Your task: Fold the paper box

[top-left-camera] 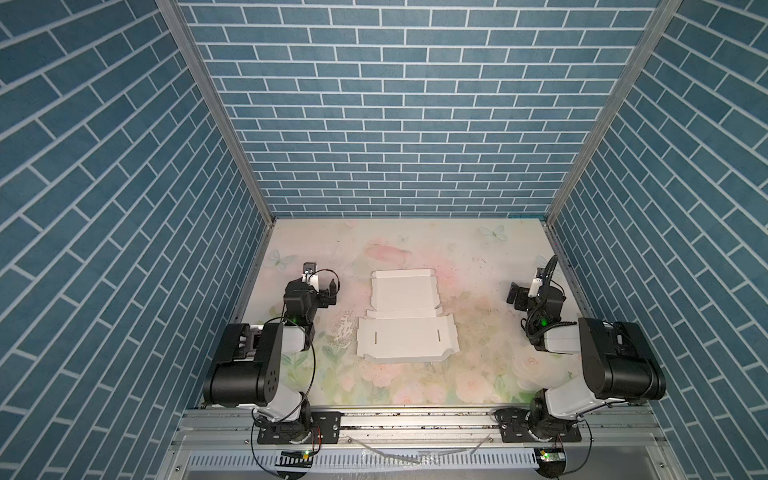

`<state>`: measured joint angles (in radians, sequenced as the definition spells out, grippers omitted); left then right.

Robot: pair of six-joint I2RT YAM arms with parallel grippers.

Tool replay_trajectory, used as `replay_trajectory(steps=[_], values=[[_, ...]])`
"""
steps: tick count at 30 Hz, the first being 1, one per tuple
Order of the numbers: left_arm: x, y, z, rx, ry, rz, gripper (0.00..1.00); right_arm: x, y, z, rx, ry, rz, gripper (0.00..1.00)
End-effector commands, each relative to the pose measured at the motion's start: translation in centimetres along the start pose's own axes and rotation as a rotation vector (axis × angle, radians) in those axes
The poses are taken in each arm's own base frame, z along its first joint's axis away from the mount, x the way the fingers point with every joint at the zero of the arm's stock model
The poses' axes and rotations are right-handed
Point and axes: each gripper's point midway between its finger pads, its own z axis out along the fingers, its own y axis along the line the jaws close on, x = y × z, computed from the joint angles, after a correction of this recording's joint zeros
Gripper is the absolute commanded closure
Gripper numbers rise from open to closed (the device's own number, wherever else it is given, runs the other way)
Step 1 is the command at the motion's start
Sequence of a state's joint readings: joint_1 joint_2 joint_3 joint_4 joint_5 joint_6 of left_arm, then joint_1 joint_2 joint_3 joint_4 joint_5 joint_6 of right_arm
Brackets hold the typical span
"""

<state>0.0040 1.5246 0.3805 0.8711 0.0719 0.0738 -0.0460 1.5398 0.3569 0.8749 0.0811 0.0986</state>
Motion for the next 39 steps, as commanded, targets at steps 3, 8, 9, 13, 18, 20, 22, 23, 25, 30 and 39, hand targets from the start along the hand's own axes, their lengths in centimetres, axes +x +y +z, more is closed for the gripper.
replay_trajectory(steps=[3,8,9,13,18,20,22,23,25,30,39], values=[[0.0,-0.1,0.1,0.001,0.007,0.009,0.00,-1.4,0.3,0.3,-0.011,-0.033,-0.030,0.01],[0.1,-0.1,0.1,0.001,0.008,0.008,0.01,-1.4,0.3,0.3,-0.011,-0.032,-0.031,0.01],[0.0,-0.1,0.1,0.001,0.007,0.009,0.01,-1.4,0.3,0.3,-0.012,-0.032,-0.031,0.01],[0.1,-0.1,0.1,0.001,0.007,0.010,0.00,-1.4,0.3,0.3,-0.012,-0.032,-0.031,0.01],[0.0,-0.1,0.1,0.001,0.006,0.009,0.00,-1.4,0.3,0.3,-0.011,-0.033,-0.031,0.01],[0.1,-0.1,0.1,0.002,0.009,0.008,0.00,-1.4,0.3,0.3,-0.013,-0.033,-0.030,0.01],[0.0,-0.1,0.1,0.001,0.007,0.009,0.00,-1.4,0.4,0.3,-0.014,-0.034,-0.029,0.01],[0.1,-0.1,0.1,0.002,0.008,0.009,0.00,-1.4,0.3,0.3,-0.014,-0.031,-0.028,0.01],[0.1,-0.1,0.1,0.002,0.008,0.009,0.00,-1.4,0.3,0.3,-0.013,-0.031,-0.029,0.01],[0.0,-0.1,0.0,0.001,0.002,0.009,0.00,-1.4,0.3,0.3,-0.011,-0.032,-0.031,0.01],[-5.6,6.1,-6.2,-0.344,-0.077,-0.238,0.00,-6.6,-4.0,-5.0,0.227,-0.062,0.251,0.01]])
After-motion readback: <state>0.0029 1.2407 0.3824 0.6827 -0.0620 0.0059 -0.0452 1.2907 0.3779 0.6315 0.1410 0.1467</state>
